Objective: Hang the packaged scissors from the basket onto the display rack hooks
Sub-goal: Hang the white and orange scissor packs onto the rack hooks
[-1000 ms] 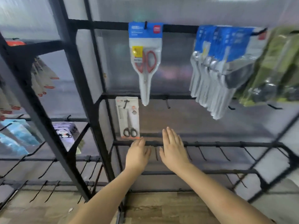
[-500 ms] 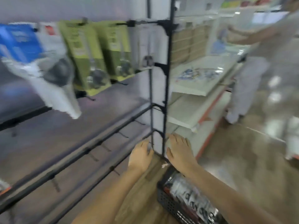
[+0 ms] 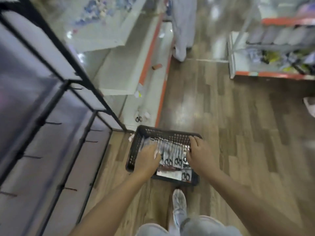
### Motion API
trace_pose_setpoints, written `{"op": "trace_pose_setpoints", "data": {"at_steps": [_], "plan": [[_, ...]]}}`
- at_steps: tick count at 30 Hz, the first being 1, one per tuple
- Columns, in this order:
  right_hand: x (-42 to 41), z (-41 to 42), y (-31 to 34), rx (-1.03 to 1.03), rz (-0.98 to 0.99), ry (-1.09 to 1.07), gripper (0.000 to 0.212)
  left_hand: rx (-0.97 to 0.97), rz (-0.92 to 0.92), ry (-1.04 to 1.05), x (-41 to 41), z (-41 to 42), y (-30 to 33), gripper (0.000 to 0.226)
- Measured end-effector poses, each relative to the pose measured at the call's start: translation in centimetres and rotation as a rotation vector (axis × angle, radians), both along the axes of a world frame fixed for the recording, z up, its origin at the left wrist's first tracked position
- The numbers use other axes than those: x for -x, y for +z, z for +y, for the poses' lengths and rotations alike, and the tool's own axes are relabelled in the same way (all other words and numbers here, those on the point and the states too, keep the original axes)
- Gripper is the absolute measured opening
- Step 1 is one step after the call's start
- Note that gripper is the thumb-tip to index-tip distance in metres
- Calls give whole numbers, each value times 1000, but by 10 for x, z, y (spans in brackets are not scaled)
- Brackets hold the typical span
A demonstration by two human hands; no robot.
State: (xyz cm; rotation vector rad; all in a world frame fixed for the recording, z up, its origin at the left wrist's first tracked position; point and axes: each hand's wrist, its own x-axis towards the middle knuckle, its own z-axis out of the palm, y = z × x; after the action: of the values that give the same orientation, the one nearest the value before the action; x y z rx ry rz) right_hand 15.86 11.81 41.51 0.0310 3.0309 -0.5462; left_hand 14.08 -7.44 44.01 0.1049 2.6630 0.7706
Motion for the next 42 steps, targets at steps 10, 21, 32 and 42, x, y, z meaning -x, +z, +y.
{"op": "trace_pose_setpoints", "data": {"at_steps": [10,21,32,42], "plan": [[-27,18,-155,46,-373,-173,54,100,-353,-127,-8,-12,-151,27],[15,3,-361,126,-590,-257,51,303,-456,-146,65,-22,-380,31],[113,9,-535,104,-515,-248,55,324,-292,-220,133,51,-559,42],[137,7,-634,268,-582,-470,81,574,-130,88,151,89,-630,64]]}}
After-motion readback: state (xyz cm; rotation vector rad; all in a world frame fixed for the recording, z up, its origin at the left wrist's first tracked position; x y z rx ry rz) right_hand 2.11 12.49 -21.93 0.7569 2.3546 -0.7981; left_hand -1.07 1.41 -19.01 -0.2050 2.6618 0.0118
